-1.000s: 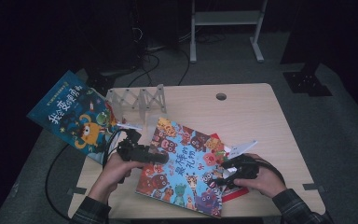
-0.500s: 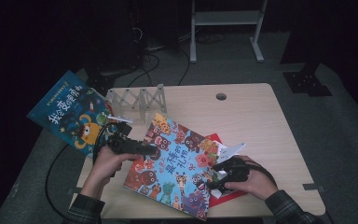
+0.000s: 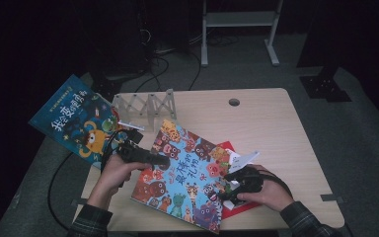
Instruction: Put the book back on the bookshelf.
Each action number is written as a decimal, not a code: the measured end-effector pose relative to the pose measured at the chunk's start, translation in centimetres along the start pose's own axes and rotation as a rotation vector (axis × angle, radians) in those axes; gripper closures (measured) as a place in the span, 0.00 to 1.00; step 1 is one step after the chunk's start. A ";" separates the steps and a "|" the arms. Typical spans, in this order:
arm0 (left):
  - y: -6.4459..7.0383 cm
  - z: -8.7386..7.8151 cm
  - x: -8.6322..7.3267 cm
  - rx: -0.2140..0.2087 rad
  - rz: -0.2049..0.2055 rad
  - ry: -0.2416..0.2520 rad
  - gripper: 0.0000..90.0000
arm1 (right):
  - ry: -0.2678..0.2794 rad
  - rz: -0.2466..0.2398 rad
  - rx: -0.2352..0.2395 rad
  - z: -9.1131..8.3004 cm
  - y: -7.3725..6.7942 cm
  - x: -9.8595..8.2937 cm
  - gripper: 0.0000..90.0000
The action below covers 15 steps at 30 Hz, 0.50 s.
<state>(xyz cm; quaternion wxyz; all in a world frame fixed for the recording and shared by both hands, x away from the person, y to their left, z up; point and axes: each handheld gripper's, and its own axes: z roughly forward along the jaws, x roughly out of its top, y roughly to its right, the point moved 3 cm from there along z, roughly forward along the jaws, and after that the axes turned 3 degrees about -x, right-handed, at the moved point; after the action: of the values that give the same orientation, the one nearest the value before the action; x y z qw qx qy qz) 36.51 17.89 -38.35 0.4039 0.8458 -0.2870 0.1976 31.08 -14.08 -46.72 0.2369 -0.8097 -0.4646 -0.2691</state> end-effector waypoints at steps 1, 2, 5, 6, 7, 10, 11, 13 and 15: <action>-0.1 0.0 0.0 -0.003 0.000 0.003 0.59 | 0.005 0.002 0.000 0.0 0.0 0.0 0.26; -0.2 -0.1 0.0 -0.004 -0.007 0.002 0.59 | 0.013 0.004 0.002 0.0 0.0 -0.1 0.26; -0.4 -0.2 0.0 -0.016 -0.020 0.010 0.62 | 0.022 0.001 0.002 0.0 0.0 -0.1 0.27; -0.4 -0.3 0.0 -0.023 -0.025 0.009 0.62 | 0.021 0.000 0.002 0.0 0.0 -0.1 0.27; -0.4 -0.3 0.0 -0.025 -0.027 0.010 0.63 | 0.022 -0.001 0.003 0.0 0.0 -0.1 0.27; -0.5 -0.5 0.1 -0.050 -0.037 0.016 0.66 | 0.018 0.004 0.006 0.1 0.1 -0.2 0.27; -0.5 -0.6 0.1 -0.055 -0.042 0.019 0.67 | 0.014 0.007 0.009 0.1 0.0 -0.2 0.27; -0.5 -0.8 0.2 -0.067 -0.049 0.023 0.68 | 0.017 0.006 0.015 0.1 0.1 -0.3 0.28; -0.5 -0.9 0.2 -0.083 -0.064 0.024 0.70 | 0.017 0.003 0.015 0.2 0.0 -0.3 0.28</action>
<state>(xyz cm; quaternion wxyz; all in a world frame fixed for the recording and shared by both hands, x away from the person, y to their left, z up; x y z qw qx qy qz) 36.92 18.83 -38.00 0.4483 0.8346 -0.2632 0.1825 31.00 -14.13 -47.04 0.2474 -0.8062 -0.4636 -0.2719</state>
